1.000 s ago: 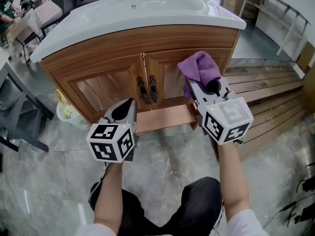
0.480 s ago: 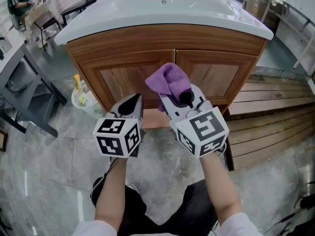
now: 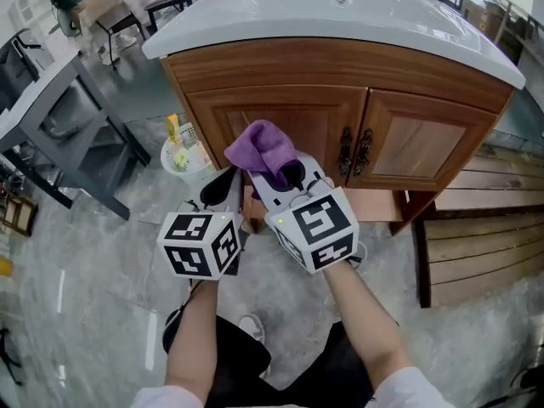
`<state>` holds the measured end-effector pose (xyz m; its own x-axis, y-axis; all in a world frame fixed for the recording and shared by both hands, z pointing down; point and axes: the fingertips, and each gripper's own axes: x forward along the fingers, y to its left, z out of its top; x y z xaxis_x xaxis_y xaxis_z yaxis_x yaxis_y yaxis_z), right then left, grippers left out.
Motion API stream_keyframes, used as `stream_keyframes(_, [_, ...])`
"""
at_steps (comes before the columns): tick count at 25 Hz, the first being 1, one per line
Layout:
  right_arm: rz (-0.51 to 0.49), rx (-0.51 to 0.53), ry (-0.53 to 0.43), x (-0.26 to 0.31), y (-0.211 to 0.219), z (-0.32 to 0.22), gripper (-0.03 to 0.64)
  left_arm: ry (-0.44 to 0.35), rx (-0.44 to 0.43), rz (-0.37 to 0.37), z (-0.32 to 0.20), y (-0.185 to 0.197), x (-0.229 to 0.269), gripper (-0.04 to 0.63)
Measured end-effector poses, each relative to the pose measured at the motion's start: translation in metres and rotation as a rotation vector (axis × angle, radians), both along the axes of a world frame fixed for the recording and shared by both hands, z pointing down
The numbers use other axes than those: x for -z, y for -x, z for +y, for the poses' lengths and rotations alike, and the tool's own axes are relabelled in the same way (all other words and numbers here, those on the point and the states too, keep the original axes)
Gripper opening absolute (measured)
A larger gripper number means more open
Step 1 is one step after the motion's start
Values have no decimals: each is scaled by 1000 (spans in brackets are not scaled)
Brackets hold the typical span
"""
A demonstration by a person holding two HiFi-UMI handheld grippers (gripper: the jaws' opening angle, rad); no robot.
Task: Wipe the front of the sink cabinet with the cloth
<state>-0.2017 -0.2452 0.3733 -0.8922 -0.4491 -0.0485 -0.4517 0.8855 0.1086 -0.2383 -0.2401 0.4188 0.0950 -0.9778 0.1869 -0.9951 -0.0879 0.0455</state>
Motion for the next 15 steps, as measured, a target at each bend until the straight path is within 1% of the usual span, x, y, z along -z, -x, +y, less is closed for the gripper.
stream_keyframes(6, [-40, 35, 0, -10, 45, 6, 87, 1, 71, -3, 14, 42, -2, 6])
stream_keyframes(10, [-70, 39, 2, -17, 69, 7, 87, -1, 87, 1, 16, 55, -2, 6])
stream_keyframes(15, [-101, 48, -2, -19, 87, 2, 87, -4, 116, -3, 15, 71, -5, 6])
